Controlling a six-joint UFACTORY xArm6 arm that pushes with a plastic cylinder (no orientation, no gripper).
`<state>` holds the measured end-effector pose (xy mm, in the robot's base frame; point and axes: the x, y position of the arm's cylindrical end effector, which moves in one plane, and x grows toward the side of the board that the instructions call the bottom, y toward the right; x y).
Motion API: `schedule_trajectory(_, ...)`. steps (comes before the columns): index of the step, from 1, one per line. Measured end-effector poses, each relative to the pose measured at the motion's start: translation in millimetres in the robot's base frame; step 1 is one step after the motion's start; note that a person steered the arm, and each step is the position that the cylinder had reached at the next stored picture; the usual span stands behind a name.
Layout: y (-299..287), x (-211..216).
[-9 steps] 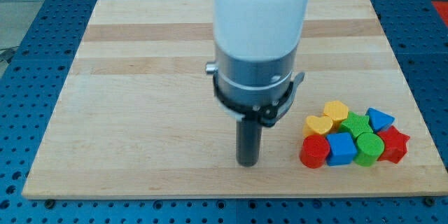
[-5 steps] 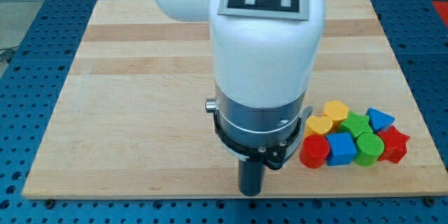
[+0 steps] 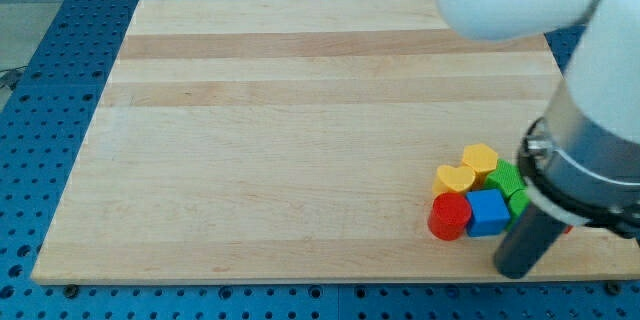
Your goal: Separate blue triangle from group of blocks
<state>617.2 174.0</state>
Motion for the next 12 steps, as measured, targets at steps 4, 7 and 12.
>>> schedule_trajectory(4, 48.4, -53.4)
schedule_trajectory(7, 43.6, -96.9)
schedule_trajectory(12, 35.4, -214.0)
